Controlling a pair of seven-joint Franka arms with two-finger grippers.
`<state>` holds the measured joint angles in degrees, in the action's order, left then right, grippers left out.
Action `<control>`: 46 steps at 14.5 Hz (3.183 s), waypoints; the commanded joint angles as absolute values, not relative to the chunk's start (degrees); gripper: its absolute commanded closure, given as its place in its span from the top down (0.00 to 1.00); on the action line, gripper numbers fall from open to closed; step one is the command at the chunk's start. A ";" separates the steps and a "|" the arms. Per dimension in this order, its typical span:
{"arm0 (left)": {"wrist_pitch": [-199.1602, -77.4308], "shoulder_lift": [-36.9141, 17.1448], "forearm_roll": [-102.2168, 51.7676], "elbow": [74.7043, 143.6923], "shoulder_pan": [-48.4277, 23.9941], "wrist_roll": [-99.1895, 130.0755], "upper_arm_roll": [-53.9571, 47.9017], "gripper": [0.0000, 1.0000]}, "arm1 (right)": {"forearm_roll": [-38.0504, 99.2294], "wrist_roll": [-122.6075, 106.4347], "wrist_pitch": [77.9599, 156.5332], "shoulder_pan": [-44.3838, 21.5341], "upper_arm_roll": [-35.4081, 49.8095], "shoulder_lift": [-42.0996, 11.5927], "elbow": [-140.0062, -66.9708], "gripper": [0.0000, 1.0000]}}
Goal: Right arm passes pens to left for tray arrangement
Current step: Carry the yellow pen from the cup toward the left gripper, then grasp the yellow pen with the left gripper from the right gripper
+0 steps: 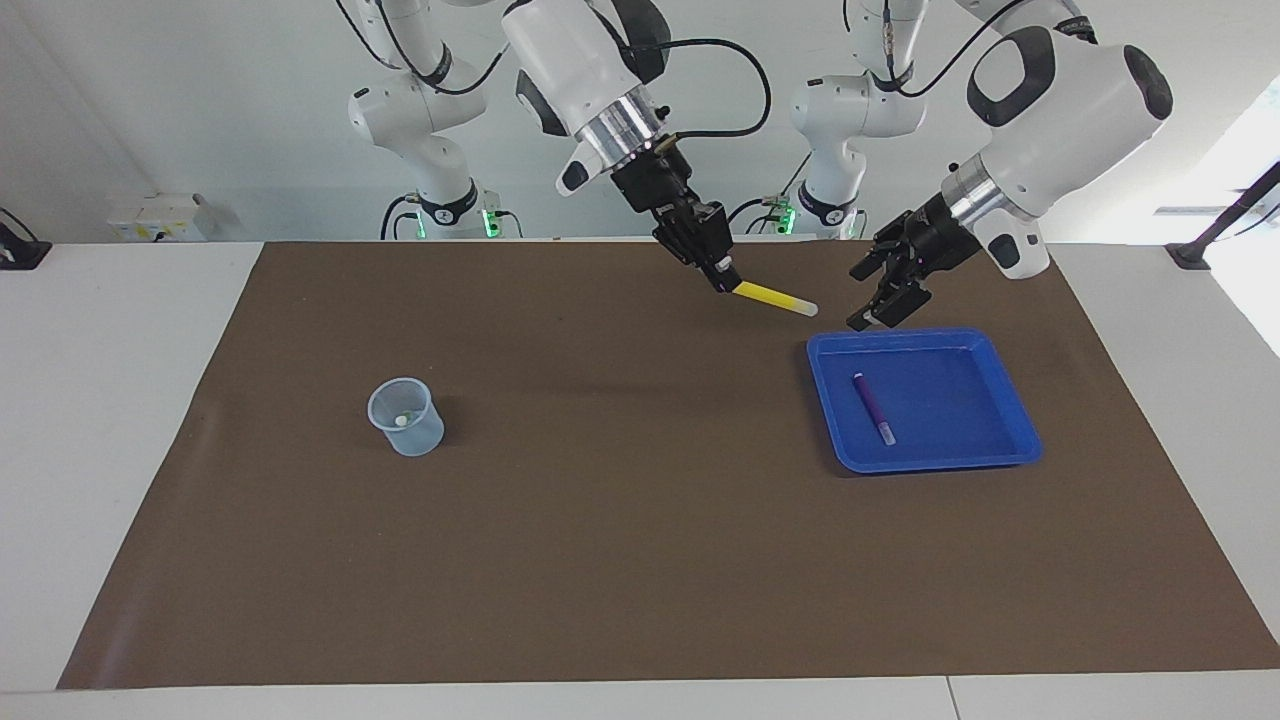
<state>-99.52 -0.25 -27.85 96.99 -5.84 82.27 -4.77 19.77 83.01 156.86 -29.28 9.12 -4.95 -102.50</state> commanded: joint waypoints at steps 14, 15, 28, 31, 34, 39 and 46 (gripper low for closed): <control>-117.16 3.78 -16.26 102.83 -19.33 112.33 -6.86 1.00 | 20.83 82.00 159.61 -31.73 8.96 -5.80 -106.53 0.00; -114.98 3.78 -16.26 102.48 -19.16 112.15 -6.77 1.00 | 20.83 81.83 159.70 -31.64 8.88 -5.97 -106.52 0.00; -118.39 4.92 -20.02 107.84 -15.65 113.84 -6.33 1.00 | 20.83 81.39 159.70 -31.38 8.96 -5.98 -106.61 0.00; -118.30 4.92 -21.62 107.84 -15.20 111.27 -6.24 0.95 | 20.83 81.39 159.79 -31.38 8.96 -5.98 -106.61 0.00; -118.48 5.01 -21.62 108.28 -15.47 111.18 -6.24 0.84 | 20.83 81.39 159.79 -31.29 8.96 -5.89 -106.70 0.00; -118.48 5.01 -21.62 108.37 -15.56 111.36 -6.24 0.55 | 20.83 81.39 159.79 -31.20 8.96 -5.98 -106.70 0.00; -118.83 5.01 -21.62 108.28 -15.64 111.09 -6.24 0.00 | 20.83 81.39 159.79 -31.20 8.96 -5.98 -106.70 0.00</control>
<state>-117.28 3.71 -20.85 106.54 -15.56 111.37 -6.60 19.77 82.89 158.81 -31.59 8.41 -6.27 -106.13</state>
